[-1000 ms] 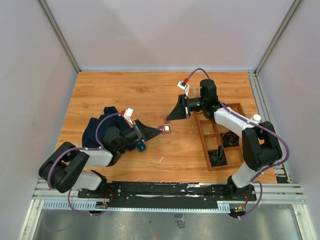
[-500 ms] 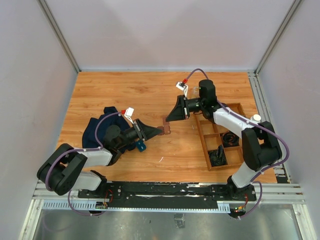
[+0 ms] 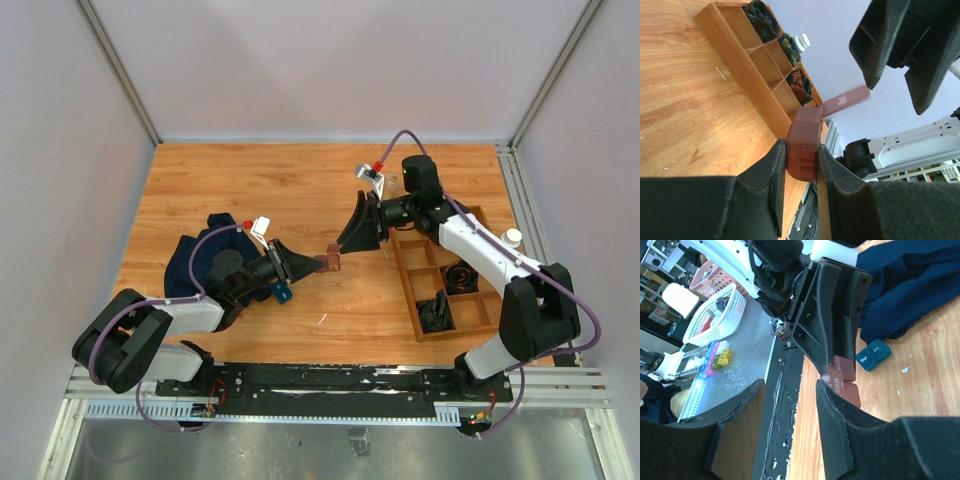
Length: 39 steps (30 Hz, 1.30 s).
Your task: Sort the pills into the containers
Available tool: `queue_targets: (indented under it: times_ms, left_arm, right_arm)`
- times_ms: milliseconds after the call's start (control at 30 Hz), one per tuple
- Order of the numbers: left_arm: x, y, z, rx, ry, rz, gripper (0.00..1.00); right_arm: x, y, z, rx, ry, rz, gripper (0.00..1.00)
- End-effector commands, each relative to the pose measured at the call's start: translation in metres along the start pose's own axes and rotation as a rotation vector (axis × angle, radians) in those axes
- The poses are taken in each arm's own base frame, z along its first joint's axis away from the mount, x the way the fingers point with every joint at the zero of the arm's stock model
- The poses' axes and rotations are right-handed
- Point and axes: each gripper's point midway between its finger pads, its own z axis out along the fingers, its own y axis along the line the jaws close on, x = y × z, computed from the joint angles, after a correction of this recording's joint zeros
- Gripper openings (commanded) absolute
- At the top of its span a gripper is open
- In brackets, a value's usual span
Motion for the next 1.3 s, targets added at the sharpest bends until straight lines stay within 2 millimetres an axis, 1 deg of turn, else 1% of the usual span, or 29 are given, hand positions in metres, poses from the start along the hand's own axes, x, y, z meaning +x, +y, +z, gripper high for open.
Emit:
queue_targets:
  times_ms: [0, 167, 233, 333, 400, 467, 567, 600, 700, 767, 833, 900, 1033, 1200, 1267]
  left_arm:
    - [-0.006, -0.013, 0.004, 0.049, -0.004, 0.054, 0.0]
    - [-0.005, -0.018, 0.003, 0.069, 0.001, 0.068, 0.0]
    - [-0.004, -0.019, 0.002, 0.073, 0.005, 0.076, 0.0]
    - [-0.002, -0.018, 0.002, 0.075, 0.02, 0.084, 0.0]
    - [0.001, -0.018, 0.001, 0.079, 0.031, 0.091, 0.0]
    - [0.004, -0.017, 0.0, 0.083, 0.044, 0.103, 0.0]
    - [0.007, -0.017, 0.001, 0.092, 0.064, 0.118, 0.0]
    - [0.008, -0.017, 0.001, 0.093, 0.067, 0.12, 0.0]
    - [0.01, -0.016, 0.001, 0.095, 0.079, 0.124, 0.0]
    - [0.013, -0.017, 0.001, 0.101, 0.087, 0.127, 0.0]
    - [0.015, -0.018, 0.003, 0.107, 0.096, 0.13, 0.0]
    - [0.016, -0.018, 0.004, 0.108, 0.102, 0.129, 0.0]
    - [0.015, -0.015, 0.005, 0.094, 0.096, 0.12, 0.0]
    - [0.012, -0.013, 0.007, 0.076, 0.078, 0.113, 0.0]
    - [0.011, -0.014, 0.007, 0.082, 0.075, 0.116, 0.0]
  right_arm:
    - [0.001, 0.02, 0.005, -0.057, 0.022, -0.075, 0.46]
    - [0.009, 0.02, 0.01, -0.062, 0.044, -0.069, 0.44]
    - [0.012, 0.023, 0.011, -0.074, 0.055, -0.077, 0.43]
    - [0.003, 0.033, 0.007, -0.091, 0.043, -0.11, 0.4]
    - [-0.004, 0.034, 0.002, -0.057, 0.03, -0.129, 0.31]
    - [-0.011, 0.023, -0.005, 0.032, 0.015, -0.129, 0.18]
    - [-0.015, 0.002, -0.016, 0.161, -0.001, -0.116, 0.02]
    - [-0.015, -0.009, -0.018, 0.229, -0.005, -0.11, 0.01]
    - [-0.008, -0.033, -0.023, 0.341, -0.006, -0.083, 0.01]
    - [-0.001, -0.044, -0.023, 0.37, 0.011, -0.064, 0.01]
    - [0.006, -0.048, -0.019, 0.366, 0.04, -0.061, 0.01]
    - [0.011, -0.044, -0.012, 0.343, 0.071, -0.081, 0.01]
    - [0.019, -0.027, 0.0, 0.265, 0.127, -0.172, 0.0]
    - [0.032, -0.009, 0.001, 0.215, 0.171, -0.244, 0.01]
    - [0.04, -0.007, 0.001, 0.214, 0.184, -0.252, 0.01]
